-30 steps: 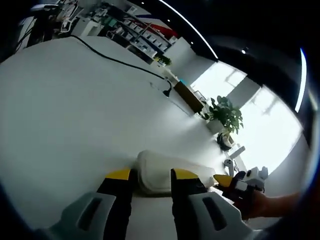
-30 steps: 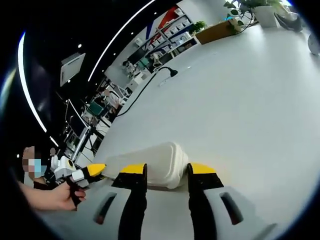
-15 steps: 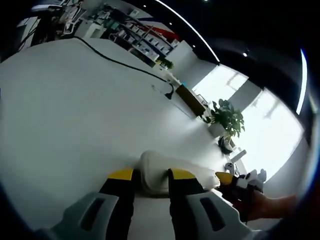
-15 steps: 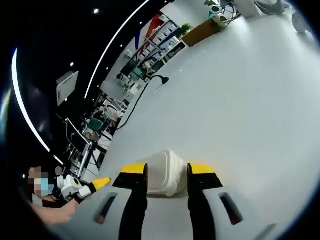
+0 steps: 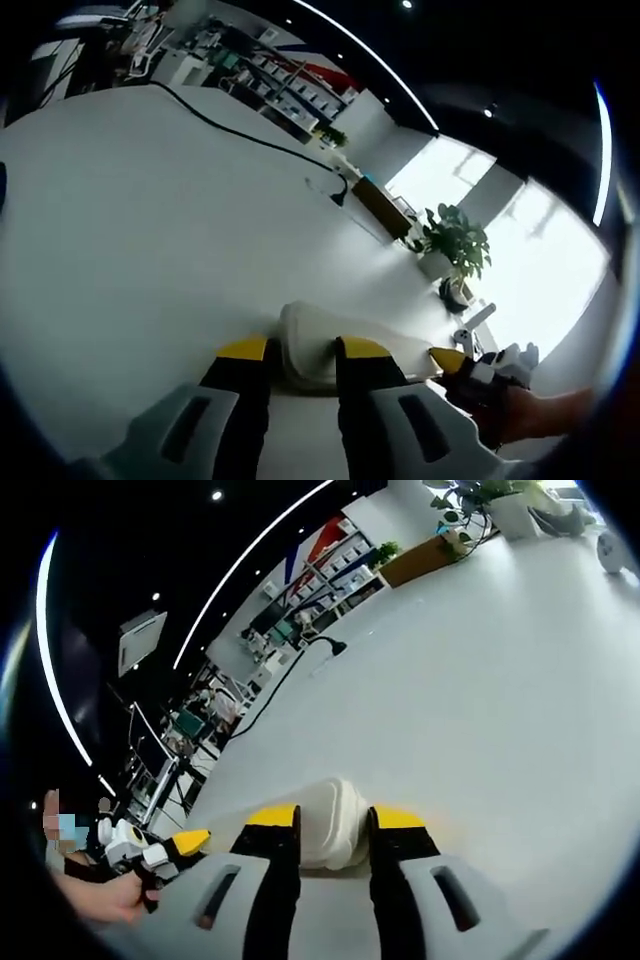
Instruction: Arrange the utensils inside the cutlery case until each visible utensil rests in its matching compartment.
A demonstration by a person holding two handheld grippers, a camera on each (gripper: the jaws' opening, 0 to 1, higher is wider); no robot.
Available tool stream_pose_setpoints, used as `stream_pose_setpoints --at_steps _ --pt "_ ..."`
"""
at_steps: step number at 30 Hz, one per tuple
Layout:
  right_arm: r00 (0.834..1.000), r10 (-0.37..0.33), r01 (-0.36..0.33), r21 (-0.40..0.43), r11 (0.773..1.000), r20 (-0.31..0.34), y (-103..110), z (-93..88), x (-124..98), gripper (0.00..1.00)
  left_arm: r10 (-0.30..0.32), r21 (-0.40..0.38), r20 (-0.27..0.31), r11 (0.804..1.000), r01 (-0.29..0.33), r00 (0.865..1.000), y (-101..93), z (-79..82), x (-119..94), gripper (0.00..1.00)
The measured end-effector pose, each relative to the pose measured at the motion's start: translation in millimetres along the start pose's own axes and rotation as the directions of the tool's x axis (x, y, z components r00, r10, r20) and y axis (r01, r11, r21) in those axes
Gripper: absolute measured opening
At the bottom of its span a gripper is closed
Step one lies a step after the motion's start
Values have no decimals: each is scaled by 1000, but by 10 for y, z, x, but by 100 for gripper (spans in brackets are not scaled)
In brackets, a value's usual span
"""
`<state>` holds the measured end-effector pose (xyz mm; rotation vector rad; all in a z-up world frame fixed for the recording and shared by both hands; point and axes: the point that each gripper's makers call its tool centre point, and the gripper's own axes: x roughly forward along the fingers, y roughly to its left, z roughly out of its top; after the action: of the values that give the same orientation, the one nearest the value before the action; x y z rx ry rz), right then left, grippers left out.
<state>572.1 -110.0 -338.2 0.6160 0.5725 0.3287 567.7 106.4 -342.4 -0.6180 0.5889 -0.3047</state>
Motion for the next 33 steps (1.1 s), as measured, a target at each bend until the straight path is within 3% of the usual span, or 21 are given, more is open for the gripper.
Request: stream_pose_setpoints --at_steps 2,5,7,11,12,18,19,20,21,22,24,25,26,27,29,30,33 --pt "1000 1 -1 -19 1000 -1 5 -4 0 22 3 0 4 1000 -3 1000 4 2 3 25" --pt "1000 12 -13 25 1000 26 -17 7 -10 20 0 7 7 1000 0 1000 0 4 1 24" --pt "1000 15 -15 8 1000 24 -17 9 -12 19 4 21 12 1000 -4 1000 -3 1 4 24" --pt "999 26 -28 50 998 43 -40 13 -9 16 3 23 28 1000 -4 1000 1 -3 2 23" --pt "999 22 -22 21 1000 37 -49 15 -8 15 4 28 31 1000 -5 1000 -2 -3 3 23" --pt "998 35 -38 67 997 56 -57 20 -16 13 5 45 35 999 -6 999 3 -1 7 22" --pt "998 40 -43 54 998 57 -66 24 -16 14 13 -10 49 1000 -12 999 5 2 7 22" --pt "996 61 -68 106 992 68 -24 31 -26 15 10 -19 42 1000 -9 999 11 -2 5 22" --pt "997 43 -39 -62 997 68 -14 87 -38 15 1 0 35 1000 -1 999 19 16 6 23" --pt "997 38 -33 -75 997 69 -14 108 -15 14 7 -12 21 1000 -7 1000 12 20 7 23" --pt "998 31 -33 21 999 56 -46 113 -17 14 2 -45 3 999 -2 1000 13 18 6 24" --pt "997 37 -38 21 999 64 -30 122 -21 12 16 -95 0 995 -16 1000 27 29 5 24" --pt "997 32 -35 38 999 65 -52 142 -16 12 18 -93 -8 995 -19 1000 39 29 15 24" --pt "999 20 -26 133 991 48 -49 128 -5 12 15 -99 -12 995 -16 1000 38 31 17 24" --pt "999 23 -27 84 996 47 -48 166 19 11 21 -178 -43 984 -28 999 49 41 37 23" --pt "999 20 -23 78 997 37 -14 155 6 12 19 -169 -47 985 -27 999 62 65 54 23" --pt "1000 1 -3 201 980 10 -17 140 13 13 17 -135 -65 990 -26 998 40 69 75 24"
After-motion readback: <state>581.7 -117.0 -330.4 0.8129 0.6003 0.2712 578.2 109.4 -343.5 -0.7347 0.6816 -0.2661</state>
